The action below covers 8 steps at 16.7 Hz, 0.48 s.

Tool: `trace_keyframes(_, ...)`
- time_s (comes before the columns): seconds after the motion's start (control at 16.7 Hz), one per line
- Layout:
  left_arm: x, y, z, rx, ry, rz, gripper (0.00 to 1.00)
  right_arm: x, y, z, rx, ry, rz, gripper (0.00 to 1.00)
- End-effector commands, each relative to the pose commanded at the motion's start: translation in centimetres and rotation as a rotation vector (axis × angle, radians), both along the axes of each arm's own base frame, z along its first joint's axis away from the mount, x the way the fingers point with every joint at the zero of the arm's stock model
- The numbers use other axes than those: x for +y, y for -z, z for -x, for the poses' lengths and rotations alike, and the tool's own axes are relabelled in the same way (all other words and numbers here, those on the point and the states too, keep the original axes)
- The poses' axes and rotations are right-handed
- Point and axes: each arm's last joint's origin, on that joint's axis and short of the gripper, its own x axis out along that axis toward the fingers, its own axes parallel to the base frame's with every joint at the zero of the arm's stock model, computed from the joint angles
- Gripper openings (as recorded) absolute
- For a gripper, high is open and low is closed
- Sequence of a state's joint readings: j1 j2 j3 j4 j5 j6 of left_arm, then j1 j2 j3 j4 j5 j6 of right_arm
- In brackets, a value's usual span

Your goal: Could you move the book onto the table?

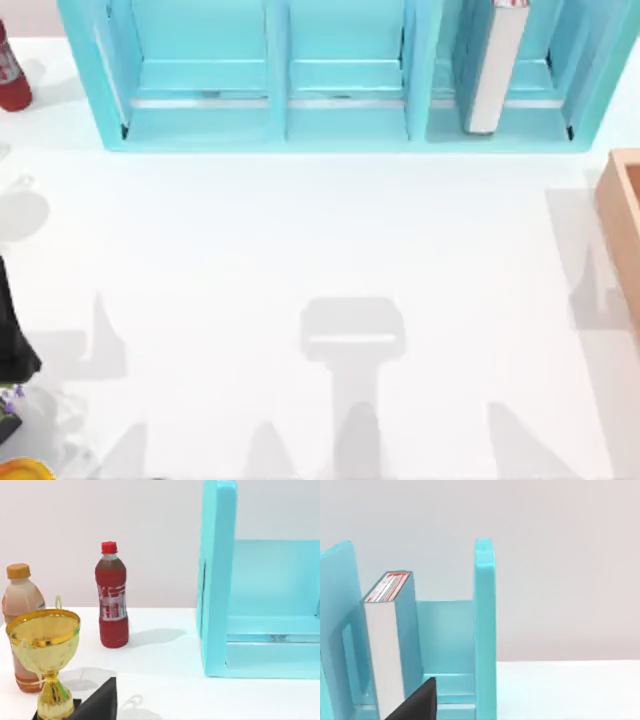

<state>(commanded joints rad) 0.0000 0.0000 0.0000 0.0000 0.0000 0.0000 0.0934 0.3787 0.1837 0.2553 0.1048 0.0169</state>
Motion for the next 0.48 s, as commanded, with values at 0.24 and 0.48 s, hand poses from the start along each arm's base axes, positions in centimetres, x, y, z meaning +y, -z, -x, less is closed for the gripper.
trace_keyframes(0.24,0.0,0.0,0.0,0.000,0.000,0.000,1.00,1.8,-2.1,-5.3,0.041,0.014,-0.003,1.00)
trace_keyframes(0.48,0.0,0.0,0.0,0.000,0.000,0.000,1.00,5.1,-0.3,-12.4,0.121,0.022,0.011,1.00)
